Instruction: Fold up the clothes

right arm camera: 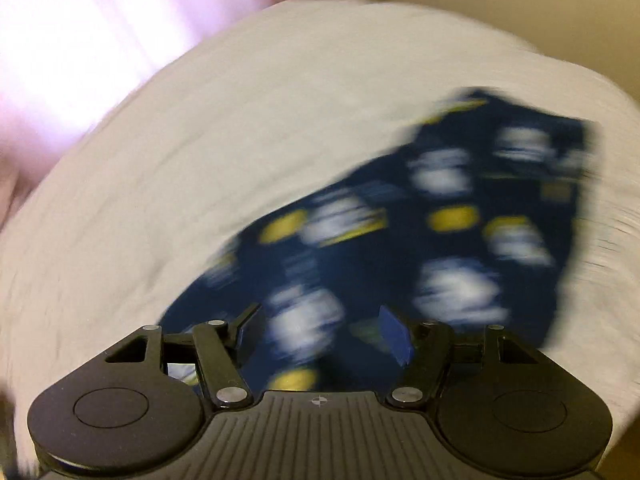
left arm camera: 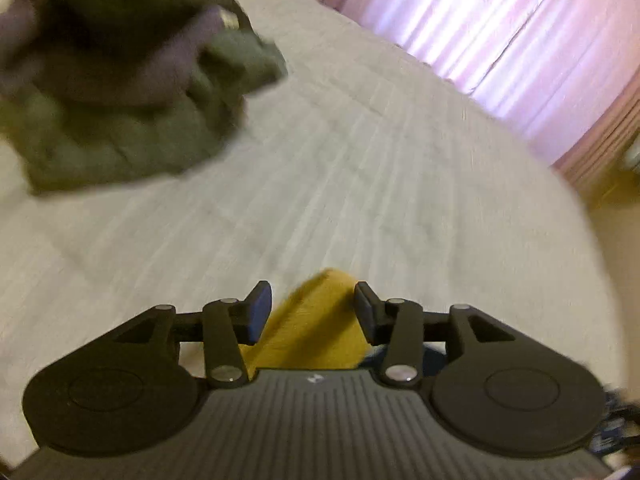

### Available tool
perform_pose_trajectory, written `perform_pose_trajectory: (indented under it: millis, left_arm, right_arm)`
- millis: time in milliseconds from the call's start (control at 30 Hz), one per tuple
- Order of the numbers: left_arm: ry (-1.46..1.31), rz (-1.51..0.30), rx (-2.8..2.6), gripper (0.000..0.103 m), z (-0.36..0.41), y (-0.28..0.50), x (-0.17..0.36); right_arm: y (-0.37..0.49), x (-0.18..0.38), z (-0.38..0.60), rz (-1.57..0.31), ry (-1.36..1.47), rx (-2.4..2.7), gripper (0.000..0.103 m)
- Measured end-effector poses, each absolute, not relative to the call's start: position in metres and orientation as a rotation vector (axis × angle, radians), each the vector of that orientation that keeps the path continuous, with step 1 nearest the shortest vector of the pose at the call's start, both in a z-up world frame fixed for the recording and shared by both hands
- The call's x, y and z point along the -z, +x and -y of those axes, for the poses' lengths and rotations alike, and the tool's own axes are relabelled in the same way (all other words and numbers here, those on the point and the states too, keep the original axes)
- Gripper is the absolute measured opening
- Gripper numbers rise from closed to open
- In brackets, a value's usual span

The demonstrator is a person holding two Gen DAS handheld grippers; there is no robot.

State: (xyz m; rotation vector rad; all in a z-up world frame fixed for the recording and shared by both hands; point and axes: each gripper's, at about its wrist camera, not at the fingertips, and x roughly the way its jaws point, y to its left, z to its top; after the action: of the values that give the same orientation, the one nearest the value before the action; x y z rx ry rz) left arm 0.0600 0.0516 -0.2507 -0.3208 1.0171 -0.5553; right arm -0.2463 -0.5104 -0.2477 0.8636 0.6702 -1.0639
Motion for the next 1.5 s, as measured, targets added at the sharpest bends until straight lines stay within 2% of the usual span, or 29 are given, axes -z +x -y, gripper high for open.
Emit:
perform_pose_trajectory:
  millis: [33, 200, 433, 500, 567, 600, 633, 733, 800, 900, 967, 1000, 1067, 1200, 1300, 1367, 1500]
  left_arm:
    - [-0.366, -1.032, 0.589, 0.009, -0.054, 0.059, 0.256]
    - [-0.425, -1.088, 0.735, 0.007, -0.073, 0.040, 0.267]
    - [-0.338, -1.243, 0.808, 0.008, -0.109, 0.016, 0.275]
    - [-0.313, -1.287, 0.829, 0.009, -0.120, 0.010, 0.278]
    - [-0.312, -1.250, 0.816, 0.020, -0.119, 0.030, 0.275]
    - [-0.316, -1.218, 0.804, 0.031, -0.117, 0.044, 0.273]
    - [-0.320, -1.186, 0.792, 0.034, -0.115, 0.059, 0.271]
    - [-0.325, -1.109, 0.775, 0.035, -0.103, 0.103, 0.267]
    - [-0.300, -1.131, 0.829, 0.040, -0.075, 0.126, 0.273]
    - [-0.205, -1.220, 0.924, 0.040, -0.034, 0.141, 0.284]
    - [-0.146, -1.257, 0.931, 0.032, -0.018, 0.143, 0.294]
    - [-0.137, -1.265, 0.922, 0.005, -0.015, 0.143, 0.298]
    - [-0.154, -1.216, 0.878, 0.003, -0.013, 0.145, 0.296]
    - [-0.317, -1.006, 0.758, 0.004, -0.037, 0.137, 0.283]
    - [-0.327, -1.112, 0.622, 0.006, -0.030, 0.145, 0.319]
    - [-0.349, -1.158, 0.564, 0.012, -0.018, 0.154, 0.338]
    - [-0.444, -1.073, 0.412, 0.012, -0.026, 0.173, 0.325]
  right_arm:
    - [-0.232, 0.251, 0.505, -0.687, 0.854, 1.028, 0.067]
    - [-0.161, 0.267, 0.477, -0.767, 0.806, 0.846, 0.067]
    - [-0.140, 0.284, 0.477, -0.836, 0.848, 0.885, 0.067]
    - [-0.136, 0.285, 0.479, -0.841, 0.848, 0.881, 0.067]
    - [-0.134, 0.284, 0.478, -0.855, 0.827, 0.871, 0.067]
    - [-0.133, 0.280, 0.473, -0.863, 0.823, 0.870, 0.067]
    - [-0.134, 0.281, 0.472, -0.866, 0.831, 0.869, 0.067]
    - [-0.136, 0.284, 0.467, -0.873, 0.854, 0.872, 0.067]
    - [-0.138, 0.286, 0.464, -0.881, 0.862, 0.877, 0.067]
    - [-0.143, 0.287, 0.460, -0.888, 0.866, 0.877, 0.067]
    - [-0.149, 0.288, 0.460, -0.888, 0.870, 0.892, 0.067]
    - [-0.152, 0.289, 0.459, -0.887, 0.873, 0.902, 0.067]
    - [-0.159, 0.292, 0.457, -0.886, 0.884, 0.923, 0.067]
    - [-0.168, 0.298, 0.455, -0.903, 0.900, 0.961, 0.067]
    - [-0.172, 0.303, 0.453, -0.914, 0.895, 0.969, 0.067]
    - [-0.174, 0.306, 0.453, -0.923, 0.888, 0.971, 0.067]
    - [-0.172, 0.306, 0.453, -0.940, 0.869, 0.962, 0.067]
